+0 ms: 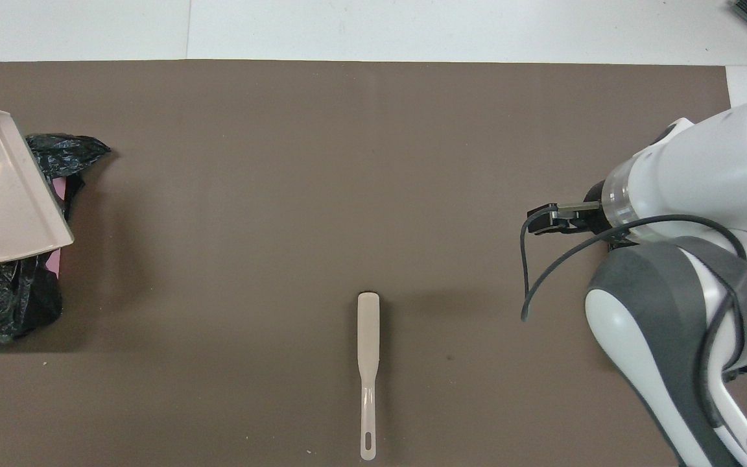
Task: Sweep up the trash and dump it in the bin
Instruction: 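Lift the dustpan with the left gripper while the right gripper releases the brush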
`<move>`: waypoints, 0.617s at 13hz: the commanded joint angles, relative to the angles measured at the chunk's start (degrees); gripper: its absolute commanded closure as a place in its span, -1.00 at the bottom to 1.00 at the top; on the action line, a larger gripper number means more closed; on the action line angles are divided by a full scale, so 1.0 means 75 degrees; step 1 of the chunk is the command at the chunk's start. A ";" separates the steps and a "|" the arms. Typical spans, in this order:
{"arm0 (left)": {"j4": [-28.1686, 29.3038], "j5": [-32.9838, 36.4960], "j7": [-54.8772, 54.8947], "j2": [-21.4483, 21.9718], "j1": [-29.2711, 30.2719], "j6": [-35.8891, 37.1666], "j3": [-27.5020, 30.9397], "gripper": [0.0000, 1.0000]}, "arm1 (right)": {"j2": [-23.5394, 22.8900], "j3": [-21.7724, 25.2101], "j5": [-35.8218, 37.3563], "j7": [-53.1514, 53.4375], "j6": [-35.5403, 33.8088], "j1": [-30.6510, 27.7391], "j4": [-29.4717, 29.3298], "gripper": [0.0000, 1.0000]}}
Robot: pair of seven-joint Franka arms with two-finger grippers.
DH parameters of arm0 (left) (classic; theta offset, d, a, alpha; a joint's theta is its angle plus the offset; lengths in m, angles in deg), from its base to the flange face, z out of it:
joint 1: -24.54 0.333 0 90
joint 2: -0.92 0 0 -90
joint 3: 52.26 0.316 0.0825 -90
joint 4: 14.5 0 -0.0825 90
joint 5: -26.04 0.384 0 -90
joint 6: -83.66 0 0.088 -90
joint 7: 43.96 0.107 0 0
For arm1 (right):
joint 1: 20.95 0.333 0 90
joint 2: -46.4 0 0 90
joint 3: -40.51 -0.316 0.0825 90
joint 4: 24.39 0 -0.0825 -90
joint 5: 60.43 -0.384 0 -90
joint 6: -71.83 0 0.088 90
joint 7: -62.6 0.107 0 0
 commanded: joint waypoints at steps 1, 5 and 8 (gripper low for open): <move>0.0267 -0.0579 -0.1932 0.0171 -0.0721 0.0416 0.0083 1.00 | 0.0028 -0.0012 0.0252 -0.0141 -0.0547 -0.0088 -0.0604 -1.00; 0.0420 -0.1036 -0.4277 0.0101 -0.1751 0.0663 0.0083 1.00 | 0.0274 0.0234 0.0205 -0.0083 -0.0641 -0.0299 -0.1014 -1.00; 0.0538 -0.1214 -0.5825 0.0077 -0.2606 0.0640 0.0072 1.00 | 0.0355 0.0269 0.0088 0.0138 -0.1085 -0.0322 -0.1250 -1.00</move>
